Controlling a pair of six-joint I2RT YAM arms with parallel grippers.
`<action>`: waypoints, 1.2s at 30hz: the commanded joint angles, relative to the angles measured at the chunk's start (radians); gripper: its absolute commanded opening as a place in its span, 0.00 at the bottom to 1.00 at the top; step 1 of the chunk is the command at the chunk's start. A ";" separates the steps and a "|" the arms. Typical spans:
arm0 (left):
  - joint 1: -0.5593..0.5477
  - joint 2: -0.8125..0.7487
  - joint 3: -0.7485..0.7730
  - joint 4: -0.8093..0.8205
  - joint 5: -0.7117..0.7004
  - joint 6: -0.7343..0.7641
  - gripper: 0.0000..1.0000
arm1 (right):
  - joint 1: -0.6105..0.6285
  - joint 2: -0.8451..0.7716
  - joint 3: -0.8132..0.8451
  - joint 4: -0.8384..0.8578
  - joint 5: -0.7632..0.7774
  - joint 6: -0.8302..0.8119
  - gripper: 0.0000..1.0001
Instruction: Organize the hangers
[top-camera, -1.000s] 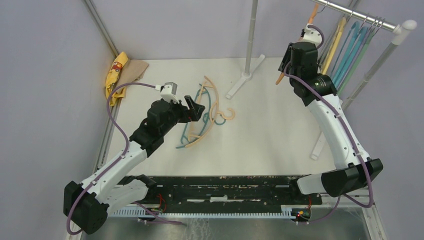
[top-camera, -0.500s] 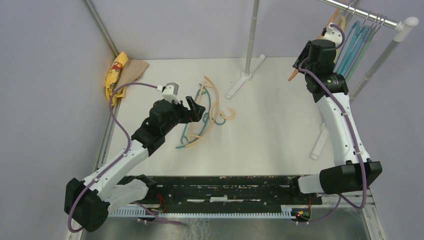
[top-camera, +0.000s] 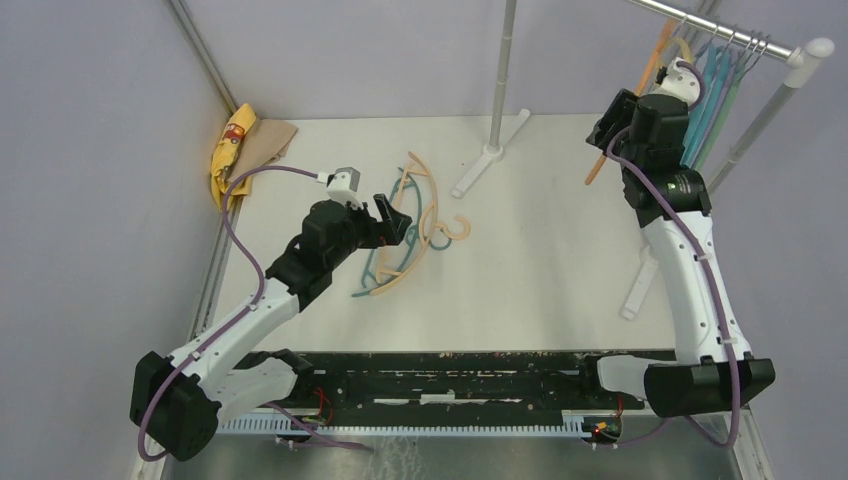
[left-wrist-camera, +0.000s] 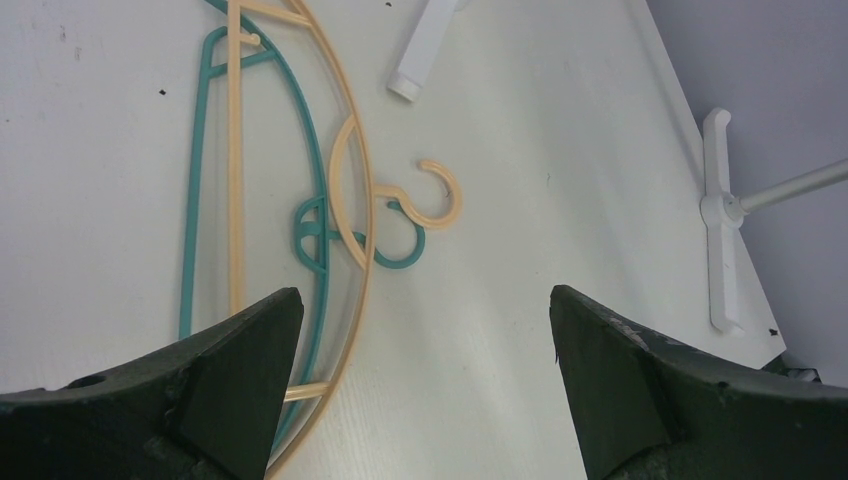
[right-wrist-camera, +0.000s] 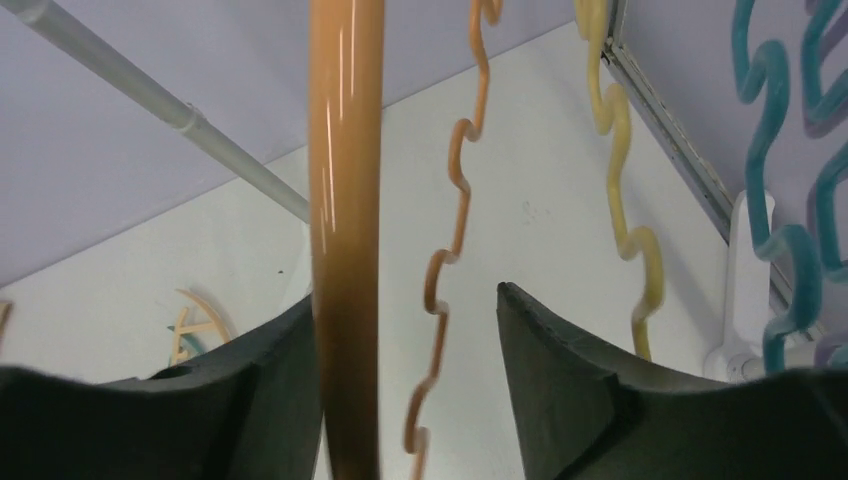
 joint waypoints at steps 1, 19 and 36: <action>0.000 0.005 -0.001 0.050 0.024 0.021 1.00 | -0.004 -0.083 0.016 0.005 -0.004 0.001 0.79; -0.001 0.049 -0.019 0.061 0.033 0.009 1.00 | -0.003 -0.316 0.001 -0.034 -0.146 -0.112 1.00; -0.167 0.230 -0.012 0.052 -0.118 0.071 0.88 | 0.032 -0.246 0.100 -0.006 -0.588 -0.081 0.85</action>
